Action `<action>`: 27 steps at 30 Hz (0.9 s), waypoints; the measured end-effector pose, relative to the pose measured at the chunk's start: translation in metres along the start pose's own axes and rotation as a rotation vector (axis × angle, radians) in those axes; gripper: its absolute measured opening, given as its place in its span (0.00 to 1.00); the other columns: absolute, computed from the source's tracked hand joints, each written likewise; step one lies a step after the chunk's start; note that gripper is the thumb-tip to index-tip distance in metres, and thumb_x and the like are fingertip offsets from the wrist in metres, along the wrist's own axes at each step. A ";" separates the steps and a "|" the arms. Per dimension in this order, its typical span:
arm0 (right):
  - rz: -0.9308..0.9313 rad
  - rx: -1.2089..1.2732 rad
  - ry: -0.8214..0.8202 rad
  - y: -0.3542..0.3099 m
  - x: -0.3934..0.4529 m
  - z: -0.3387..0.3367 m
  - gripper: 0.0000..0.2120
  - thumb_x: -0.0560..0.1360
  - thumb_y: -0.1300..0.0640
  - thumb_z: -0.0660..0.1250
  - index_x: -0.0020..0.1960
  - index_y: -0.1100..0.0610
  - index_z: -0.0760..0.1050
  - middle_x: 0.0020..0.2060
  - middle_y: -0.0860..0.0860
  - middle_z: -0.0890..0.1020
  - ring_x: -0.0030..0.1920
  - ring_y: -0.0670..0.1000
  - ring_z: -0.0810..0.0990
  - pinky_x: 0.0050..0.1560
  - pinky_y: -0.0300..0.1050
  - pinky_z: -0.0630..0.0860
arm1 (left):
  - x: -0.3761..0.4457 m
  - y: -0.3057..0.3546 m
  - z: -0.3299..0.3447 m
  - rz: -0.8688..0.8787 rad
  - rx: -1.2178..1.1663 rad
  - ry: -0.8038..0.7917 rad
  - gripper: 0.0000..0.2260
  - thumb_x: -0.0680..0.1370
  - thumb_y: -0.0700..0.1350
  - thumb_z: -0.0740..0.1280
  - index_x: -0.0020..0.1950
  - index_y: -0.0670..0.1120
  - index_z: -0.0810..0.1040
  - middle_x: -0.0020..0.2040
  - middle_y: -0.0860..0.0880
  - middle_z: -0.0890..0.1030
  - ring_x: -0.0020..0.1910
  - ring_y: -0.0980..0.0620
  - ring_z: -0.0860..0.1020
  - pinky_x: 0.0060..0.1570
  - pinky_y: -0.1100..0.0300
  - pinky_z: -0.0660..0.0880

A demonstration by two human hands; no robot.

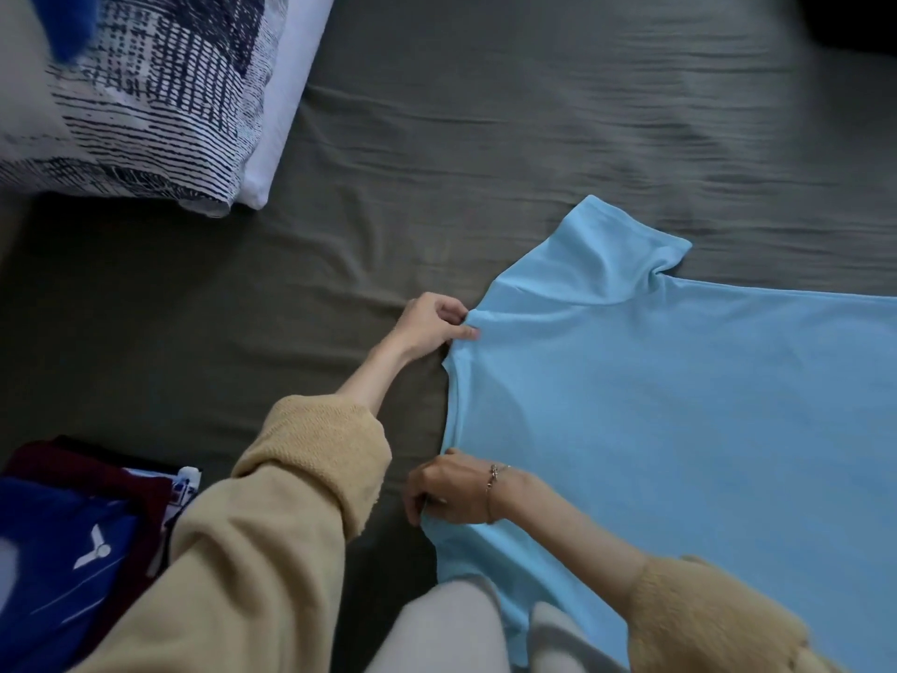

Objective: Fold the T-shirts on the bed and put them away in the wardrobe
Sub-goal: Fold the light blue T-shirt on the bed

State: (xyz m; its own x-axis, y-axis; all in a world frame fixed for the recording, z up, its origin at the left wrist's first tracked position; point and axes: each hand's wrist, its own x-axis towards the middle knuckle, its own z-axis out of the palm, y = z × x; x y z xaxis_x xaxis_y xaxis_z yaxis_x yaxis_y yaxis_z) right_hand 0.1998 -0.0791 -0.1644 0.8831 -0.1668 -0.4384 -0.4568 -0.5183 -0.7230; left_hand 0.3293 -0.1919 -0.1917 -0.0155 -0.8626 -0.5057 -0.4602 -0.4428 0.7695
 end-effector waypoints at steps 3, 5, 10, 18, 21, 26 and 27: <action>0.037 0.150 0.098 -0.004 -0.006 0.004 0.13 0.72 0.70 0.61 0.53 0.61 0.79 0.52 0.55 0.80 0.51 0.54 0.79 0.52 0.43 0.72 | -0.011 -0.002 0.006 0.012 -0.102 0.158 0.11 0.70 0.46 0.76 0.48 0.44 0.81 0.42 0.50 0.82 0.38 0.58 0.77 0.40 0.67 0.73; 0.075 0.171 0.226 -0.006 -0.014 0.008 0.11 0.72 0.69 0.63 0.52 0.62 0.78 0.51 0.55 0.79 0.51 0.53 0.79 0.51 0.40 0.72 | -0.022 -0.004 0.009 -0.025 -0.250 0.202 0.09 0.74 0.45 0.72 0.50 0.43 0.78 0.42 0.50 0.80 0.37 0.58 0.77 0.37 0.68 0.74; 0.234 0.097 0.388 -0.016 -0.044 0.024 0.07 0.71 0.62 0.65 0.48 0.58 0.78 0.44 0.51 0.78 0.47 0.54 0.78 0.46 0.43 0.72 | -0.062 -0.024 0.016 -0.138 -0.305 0.277 0.05 0.78 0.46 0.67 0.44 0.47 0.73 0.41 0.49 0.77 0.36 0.58 0.76 0.32 0.69 0.73; 0.632 -0.107 0.135 -0.057 -0.072 0.096 0.28 0.68 0.34 0.67 0.48 0.60 0.78 0.48 0.58 0.81 0.50 0.59 0.79 0.41 0.44 0.68 | -0.151 -0.058 0.045 -0.316 -0.132 0.175 0.10 0.76 0.49 0.67 0.49 0.43 0.73 0.41 0.47 0.79 0.34 0.55 0.76 0.35 0.63 0.72; 0.711 -0.136 0.183 -0.078 -0.071 0.116 0.25 0.70 0.40 0.69 0.53 0.61 0.76 0.53 0.58 0.79 0.54 0.59 0.79 0.44 0.45 0.70 | -0.185 -0.078 0.054 -0.330 -0.036 0.040 0.10 0.73 0.50 0.71 0.46 0.45 0.75 0.39 0.50 0.79 0.37 0.54 0.76 0.42 0.60 0.72; 0.792 -0.108 0.276 -0.096 -0.071 0.138 0.14 0.74 0.61 0.63 0.59 0.62 0.71 0.58 0.59 0.76 0.58 0.60 0.76 0.52 0.47 0.73 | -0.214 -0.097 0.066 -0.314 -0.068 -0.033 0.08 0.76 0.47 0.69 0.45 0.43 0.78 0.36 0.49 0.77 0.36 0.53 0.73 0.45 0.61 0.70; 0.784 -0.087 0.288 -0.097 -0.072 0.142 0.12 0.74 0.61 0.63 0.57 0.61 0.71 0.57 0.60 0.77 0.57 0.60 0.77 0.51 0.47 0.72 | -0.216 -0.095 0.066 -0.313 -0.068 -0.041 0.09 0.76 0.49 0.69 0.43 0.43 0.78 0.36 0.48 0.76 0.37 0.52 0.72 0.46 0.61 0.69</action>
State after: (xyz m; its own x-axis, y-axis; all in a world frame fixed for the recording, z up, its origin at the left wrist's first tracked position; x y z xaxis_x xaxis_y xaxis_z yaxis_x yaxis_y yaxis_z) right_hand 0.1650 0.1024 -0.1388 0.3113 -0.7071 -0.6350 -0.9503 -0.2239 -0.2165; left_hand 0.3176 0.0526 -0.1815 0.0816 -0.6717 -0.7363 -0.3881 -0.7019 0.5973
